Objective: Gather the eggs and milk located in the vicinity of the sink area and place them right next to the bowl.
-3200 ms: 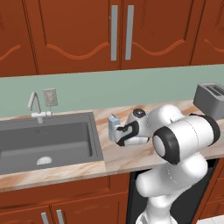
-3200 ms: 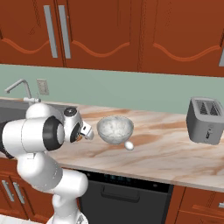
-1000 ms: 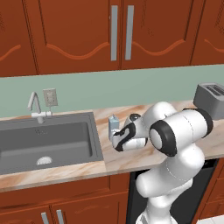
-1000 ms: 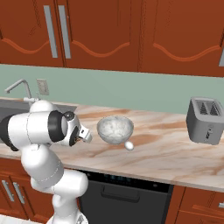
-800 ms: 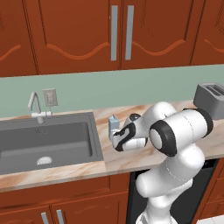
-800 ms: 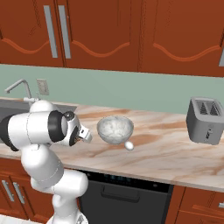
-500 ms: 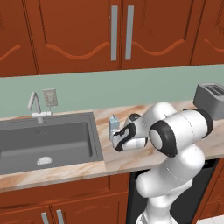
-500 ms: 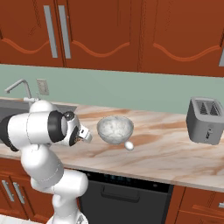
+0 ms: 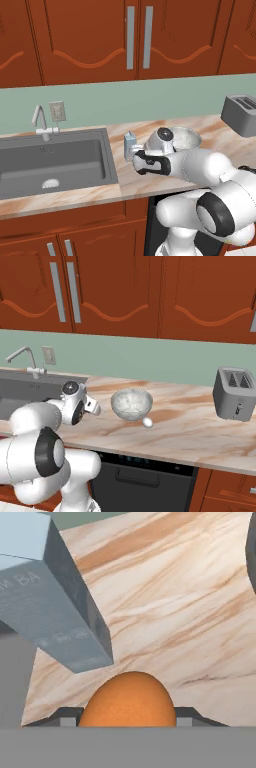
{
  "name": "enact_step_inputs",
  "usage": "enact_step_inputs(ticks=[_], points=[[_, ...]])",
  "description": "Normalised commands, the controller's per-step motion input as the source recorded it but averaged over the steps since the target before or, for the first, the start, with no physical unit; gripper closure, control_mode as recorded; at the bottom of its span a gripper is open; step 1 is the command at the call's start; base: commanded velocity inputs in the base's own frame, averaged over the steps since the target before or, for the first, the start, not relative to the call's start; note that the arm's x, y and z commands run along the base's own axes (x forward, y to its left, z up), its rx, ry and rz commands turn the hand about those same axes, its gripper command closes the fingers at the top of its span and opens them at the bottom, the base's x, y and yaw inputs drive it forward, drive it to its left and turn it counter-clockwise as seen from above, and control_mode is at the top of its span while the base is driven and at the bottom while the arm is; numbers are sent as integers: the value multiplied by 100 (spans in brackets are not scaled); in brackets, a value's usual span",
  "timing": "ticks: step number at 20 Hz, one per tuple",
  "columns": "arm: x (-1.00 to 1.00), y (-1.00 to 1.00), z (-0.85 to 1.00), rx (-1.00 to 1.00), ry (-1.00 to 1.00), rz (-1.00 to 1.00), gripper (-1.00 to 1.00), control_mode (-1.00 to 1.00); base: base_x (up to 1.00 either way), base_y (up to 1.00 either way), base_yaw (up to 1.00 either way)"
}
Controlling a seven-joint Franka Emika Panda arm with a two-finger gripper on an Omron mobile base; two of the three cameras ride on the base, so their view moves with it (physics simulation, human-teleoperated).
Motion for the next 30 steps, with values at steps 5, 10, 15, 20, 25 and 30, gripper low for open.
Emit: enact_step_inputs(ticks=[5,10,15,20,25,30], points=[[5,-50,96,0,-3,23,100,-100,0,0,0],[-8,-66,36,-1,4,25,100,-100,0,0,0],[-44,-49,0,-2,0,20,100,-100,0,0,0],[-26,-51,0,-11,0,9,100,-100,0,0,0],[0,-54,0,-19,6,0,100,-100,0,0,0],[0,-54,0,-15,13,0,100,-100,0,0,0]])
